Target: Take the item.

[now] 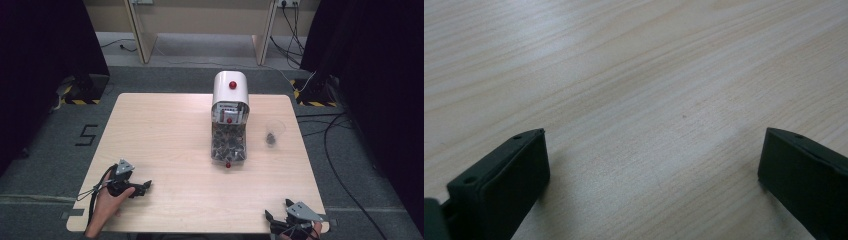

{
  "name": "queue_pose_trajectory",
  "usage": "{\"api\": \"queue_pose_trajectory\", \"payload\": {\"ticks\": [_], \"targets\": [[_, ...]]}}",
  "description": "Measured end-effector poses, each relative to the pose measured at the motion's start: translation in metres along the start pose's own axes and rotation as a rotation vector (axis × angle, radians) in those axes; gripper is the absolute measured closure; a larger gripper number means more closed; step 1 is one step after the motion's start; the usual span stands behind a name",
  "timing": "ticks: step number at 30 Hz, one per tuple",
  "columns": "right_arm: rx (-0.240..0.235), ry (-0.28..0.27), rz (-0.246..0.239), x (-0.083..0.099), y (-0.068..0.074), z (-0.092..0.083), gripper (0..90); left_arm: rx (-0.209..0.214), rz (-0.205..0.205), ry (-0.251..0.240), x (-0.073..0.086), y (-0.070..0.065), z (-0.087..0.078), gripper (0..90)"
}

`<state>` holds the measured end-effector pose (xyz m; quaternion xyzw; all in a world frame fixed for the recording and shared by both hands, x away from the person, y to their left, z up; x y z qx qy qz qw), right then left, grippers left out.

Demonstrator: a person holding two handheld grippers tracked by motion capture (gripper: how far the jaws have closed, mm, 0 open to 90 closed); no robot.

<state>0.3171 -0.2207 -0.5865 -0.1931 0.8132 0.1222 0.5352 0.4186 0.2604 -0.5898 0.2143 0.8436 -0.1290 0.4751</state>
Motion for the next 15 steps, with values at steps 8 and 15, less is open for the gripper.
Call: {"api": "queue_pose_trajectory", "payload": {"ticks": [8,15], "targets": [[-0.003,-0.026,-0.002,0.0036,0.0014,-0.006,15.1,0.0,0.0,0.0,0.0002,-0.0001,-0.0002,0.0],[-0.003,-0.034,0.0,0.0039,0.0016,-0.0061,15.2,0.0,-0.001,0.0,0.0002,-0.0001,-0.0002,0.0]]}}
Point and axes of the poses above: each handheld gripper's, and its own axes: z roughly forward along the jaws, x roughly out of its underside, y roughly to its left, the point moved 9 cm from there along z, roughly forward along the jaws, and after that the axes turned 12 degrees about -y, right-handed, at the moved point
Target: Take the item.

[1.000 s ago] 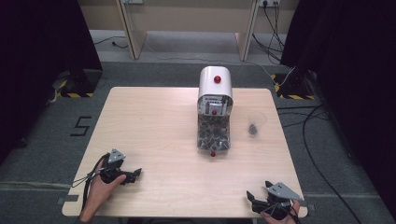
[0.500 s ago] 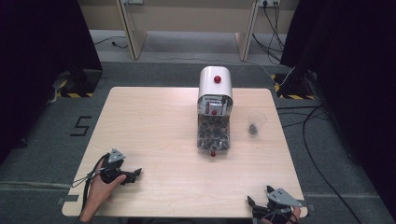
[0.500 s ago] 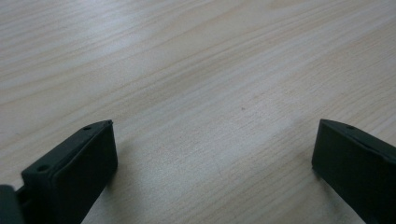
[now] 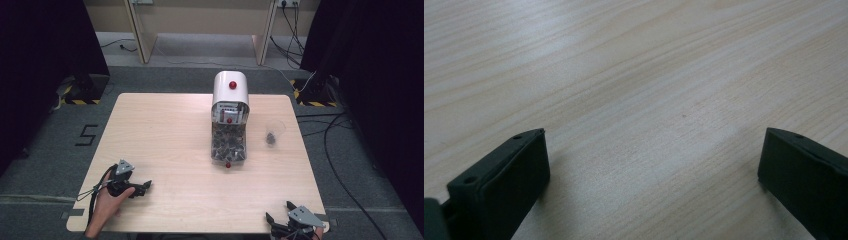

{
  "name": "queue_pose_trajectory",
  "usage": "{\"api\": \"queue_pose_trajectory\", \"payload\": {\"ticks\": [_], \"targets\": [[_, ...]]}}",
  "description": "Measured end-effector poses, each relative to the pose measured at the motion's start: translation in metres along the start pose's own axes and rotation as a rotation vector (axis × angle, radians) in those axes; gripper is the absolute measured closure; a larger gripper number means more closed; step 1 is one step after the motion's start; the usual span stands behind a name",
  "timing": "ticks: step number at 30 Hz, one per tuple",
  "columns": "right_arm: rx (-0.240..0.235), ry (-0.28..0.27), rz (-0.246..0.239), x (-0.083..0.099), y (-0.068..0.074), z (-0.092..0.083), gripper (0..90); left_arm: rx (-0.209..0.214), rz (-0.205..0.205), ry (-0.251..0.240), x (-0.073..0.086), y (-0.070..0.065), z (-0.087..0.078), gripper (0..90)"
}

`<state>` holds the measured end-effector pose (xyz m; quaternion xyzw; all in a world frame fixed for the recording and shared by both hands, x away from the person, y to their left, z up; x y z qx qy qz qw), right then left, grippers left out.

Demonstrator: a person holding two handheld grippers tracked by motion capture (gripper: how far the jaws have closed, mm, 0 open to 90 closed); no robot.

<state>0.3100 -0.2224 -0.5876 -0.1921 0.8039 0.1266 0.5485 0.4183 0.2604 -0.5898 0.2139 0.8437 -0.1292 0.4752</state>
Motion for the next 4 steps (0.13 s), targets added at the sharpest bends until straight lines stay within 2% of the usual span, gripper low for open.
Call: {"api": "queue_pose_trajectory", "payload": {"ticks": [4], "targets": [[0.0,-0.002,-0.005,-0.0001,-0.0005,0.0001,15.1,0.0,0.0,0.0,0.0,0.0,0.0,0.0]]}}
Point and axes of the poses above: each handheld gripper's, and its own axes: z roughly forward along the jaws, x roughly out of its underside, y roughly to its left, the point moved 9 cm from there along z, roughly forward along the jaws, and after that the axes turned 12 degrees about -y, right-handed, at the moved point
